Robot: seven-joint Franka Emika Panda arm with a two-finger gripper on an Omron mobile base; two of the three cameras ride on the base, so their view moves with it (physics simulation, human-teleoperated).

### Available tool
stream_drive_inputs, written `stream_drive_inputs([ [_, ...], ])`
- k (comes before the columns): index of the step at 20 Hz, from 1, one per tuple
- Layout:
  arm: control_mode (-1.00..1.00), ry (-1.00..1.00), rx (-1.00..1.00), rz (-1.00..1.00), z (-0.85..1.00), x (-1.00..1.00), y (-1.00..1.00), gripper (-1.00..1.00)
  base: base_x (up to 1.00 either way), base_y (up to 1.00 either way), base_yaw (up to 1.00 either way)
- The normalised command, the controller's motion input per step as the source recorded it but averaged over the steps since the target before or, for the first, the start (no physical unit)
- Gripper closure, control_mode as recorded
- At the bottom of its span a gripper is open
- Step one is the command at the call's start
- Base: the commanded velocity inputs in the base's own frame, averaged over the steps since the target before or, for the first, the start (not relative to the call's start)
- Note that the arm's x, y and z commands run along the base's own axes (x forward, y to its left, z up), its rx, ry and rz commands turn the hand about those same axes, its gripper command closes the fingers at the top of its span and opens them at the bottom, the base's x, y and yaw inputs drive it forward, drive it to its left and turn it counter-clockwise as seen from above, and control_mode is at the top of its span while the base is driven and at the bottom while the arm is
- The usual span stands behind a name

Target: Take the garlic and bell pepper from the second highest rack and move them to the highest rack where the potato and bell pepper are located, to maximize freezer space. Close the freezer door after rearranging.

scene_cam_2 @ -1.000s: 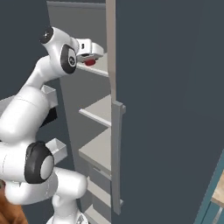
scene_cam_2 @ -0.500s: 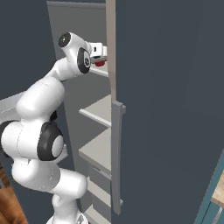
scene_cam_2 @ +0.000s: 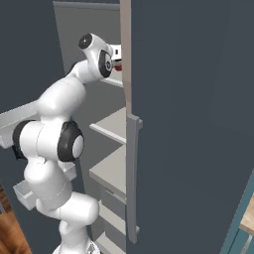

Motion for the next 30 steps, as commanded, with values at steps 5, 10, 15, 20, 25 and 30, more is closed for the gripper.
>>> stream_drive_inputs([
  [5, -1.00, -0.01, 0.00, 0.00, -0.36, 0.29, 0.00, -1.00, 0.00, 0.00, 0.00],
  [10, -1.00, -0.01, 0.01, 0.00, 0.00, -0.35, 0.02, -1.00, 0.00, 0.00, 0.00],
  [15, -1.00, -0.08, 0.00, 0.00, 0.02, -0.60, 0.14, -1.00, 0.00, 0.00, 0.00],
  [20, -1.00, -0.13, 0.00, 0.00, 0.11, -0.89, 0.33, -1.00, 0.00, 0.00, 0.00],
  [25, -1.00, -0.02, 0.05, -0.13, 0.01, -1.00, 0.37, -1.00, 0.00, 0.00, 0.00],
  [30, -1.00, 0.00, 0.29, -0.48, 0.00, -0.98, 0.06, -1.00, 0.00, 0.00, 0.00],
])
